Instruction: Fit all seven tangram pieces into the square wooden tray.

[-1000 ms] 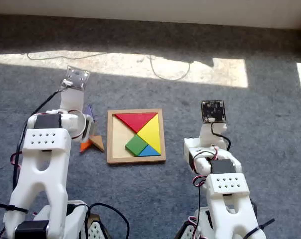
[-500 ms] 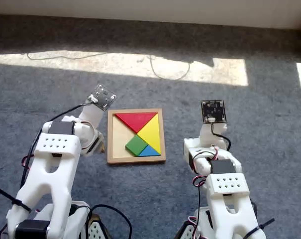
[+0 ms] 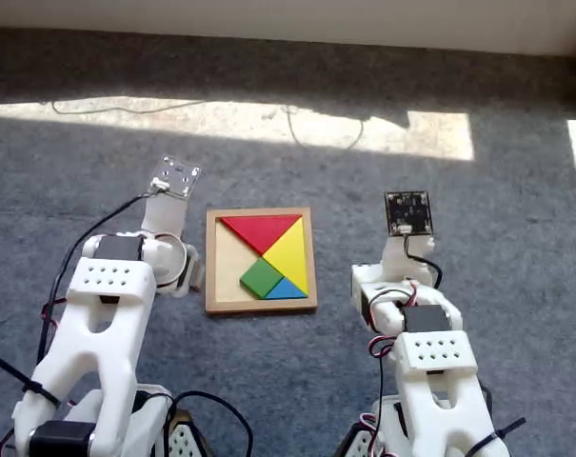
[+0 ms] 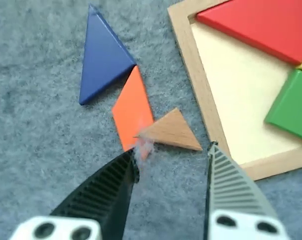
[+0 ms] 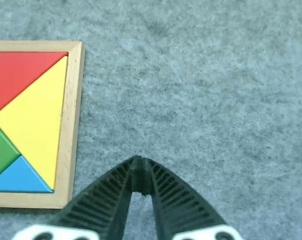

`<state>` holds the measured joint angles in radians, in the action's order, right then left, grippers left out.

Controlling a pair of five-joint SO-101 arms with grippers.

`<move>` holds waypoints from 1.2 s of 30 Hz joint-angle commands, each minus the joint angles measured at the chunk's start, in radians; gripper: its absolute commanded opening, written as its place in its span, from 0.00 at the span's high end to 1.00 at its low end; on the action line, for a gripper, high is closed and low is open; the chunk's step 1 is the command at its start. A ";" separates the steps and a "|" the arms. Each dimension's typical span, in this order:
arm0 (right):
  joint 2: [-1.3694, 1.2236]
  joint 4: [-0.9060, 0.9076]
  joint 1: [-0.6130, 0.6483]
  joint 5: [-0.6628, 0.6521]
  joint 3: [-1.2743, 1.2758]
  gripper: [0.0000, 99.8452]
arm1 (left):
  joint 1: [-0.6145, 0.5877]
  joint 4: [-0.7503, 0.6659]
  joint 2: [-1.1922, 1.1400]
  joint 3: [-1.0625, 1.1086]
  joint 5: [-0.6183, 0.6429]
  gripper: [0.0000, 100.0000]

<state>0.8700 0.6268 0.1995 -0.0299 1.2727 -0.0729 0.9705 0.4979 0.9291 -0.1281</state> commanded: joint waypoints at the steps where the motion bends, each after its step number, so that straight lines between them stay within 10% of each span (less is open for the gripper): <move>1: 0.016 -0.021 -0.005 0.000 -0.001 0.99 | -0.028 -0.009 0.033 -0.002 0.078 0.78; 36: 0.016 -0.021 -0.005 0.000 0.001 0.99 | -0.094 -0.002 -0.449 -0.268 0.405 0.73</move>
<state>0.8700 0.6268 0.1995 -0.0299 1.2727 -0.1527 0.9782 0.0545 0.7066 0.2401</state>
